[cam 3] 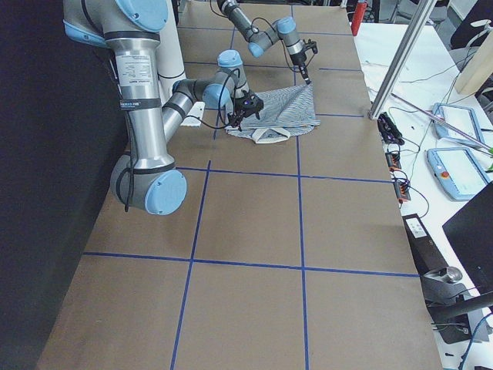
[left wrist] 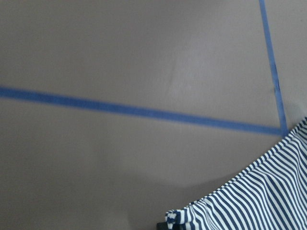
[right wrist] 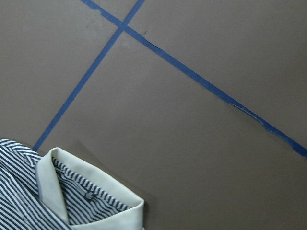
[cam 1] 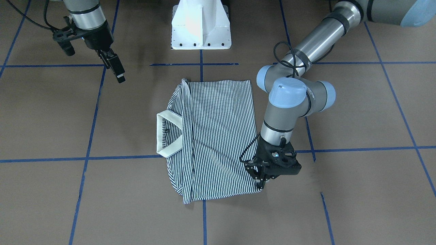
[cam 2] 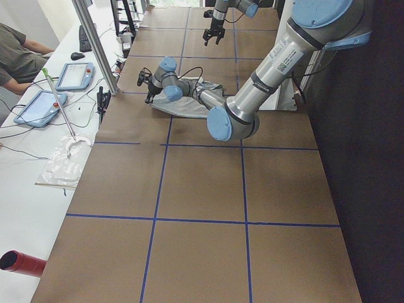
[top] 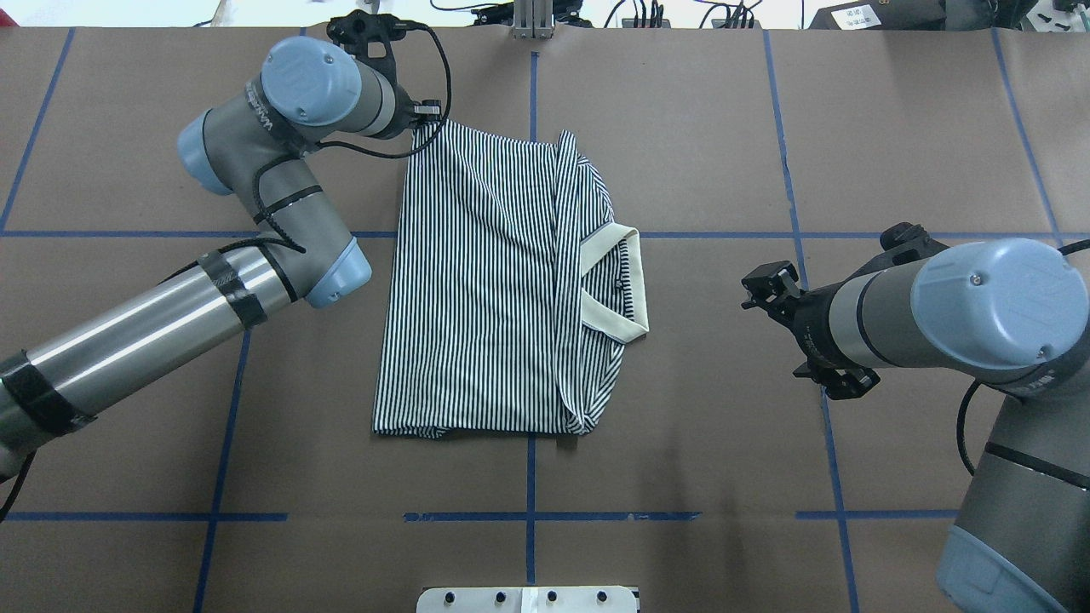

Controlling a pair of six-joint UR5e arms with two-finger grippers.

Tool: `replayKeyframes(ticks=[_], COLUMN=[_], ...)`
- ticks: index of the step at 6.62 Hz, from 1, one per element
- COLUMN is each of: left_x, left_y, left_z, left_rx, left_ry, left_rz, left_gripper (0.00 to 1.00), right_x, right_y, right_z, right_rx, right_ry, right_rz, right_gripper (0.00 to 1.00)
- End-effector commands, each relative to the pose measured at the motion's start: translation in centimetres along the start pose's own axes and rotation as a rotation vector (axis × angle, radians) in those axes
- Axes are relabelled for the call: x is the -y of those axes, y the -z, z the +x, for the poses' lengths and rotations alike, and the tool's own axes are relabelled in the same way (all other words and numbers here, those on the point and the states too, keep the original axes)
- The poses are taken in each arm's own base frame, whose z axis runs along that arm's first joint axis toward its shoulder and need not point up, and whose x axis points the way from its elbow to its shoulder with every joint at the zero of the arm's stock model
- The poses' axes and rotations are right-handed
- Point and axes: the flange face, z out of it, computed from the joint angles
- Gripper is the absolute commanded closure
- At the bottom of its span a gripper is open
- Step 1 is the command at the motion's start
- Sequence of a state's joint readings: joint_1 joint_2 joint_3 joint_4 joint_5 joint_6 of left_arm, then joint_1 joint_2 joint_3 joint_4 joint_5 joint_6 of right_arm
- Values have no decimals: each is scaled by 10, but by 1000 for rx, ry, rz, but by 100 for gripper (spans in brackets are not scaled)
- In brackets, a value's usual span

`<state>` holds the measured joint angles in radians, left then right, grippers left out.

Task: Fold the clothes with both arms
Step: 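Reach the right gripper to the shirt's other side while the left gripper withdraws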

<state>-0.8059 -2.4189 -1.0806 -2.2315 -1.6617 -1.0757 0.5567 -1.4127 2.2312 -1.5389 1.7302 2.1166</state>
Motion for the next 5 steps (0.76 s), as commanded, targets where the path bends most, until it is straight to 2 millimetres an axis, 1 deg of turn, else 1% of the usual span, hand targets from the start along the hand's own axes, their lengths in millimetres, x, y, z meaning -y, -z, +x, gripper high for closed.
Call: replayKeyframes(ticks=[1,2,3,4,5], left_x=[43,51,37,14,-4], left_y=[-10,-2,19,52,75], left_z=[-16,-21,-52,-113,-132], left_rx=[36,26,-17,-71,-100], left_ry=[-3,14,22,37,37], left_rz=[30,32,1,-62,-76], left_gripper=[47,43,42,42,41], right_x=[7,-20,-61,-109,-143], right_y=[-20,-52,-81,-89,-86], right_z=[-12,-58,-97,-110,-110], right_rx=[-14,-17,-35,-38,-24], right_ry=[108,128,163,294,363], right_rz=[22,13,-15,-59,-95], right_gripper=[0,0,0,0,0])
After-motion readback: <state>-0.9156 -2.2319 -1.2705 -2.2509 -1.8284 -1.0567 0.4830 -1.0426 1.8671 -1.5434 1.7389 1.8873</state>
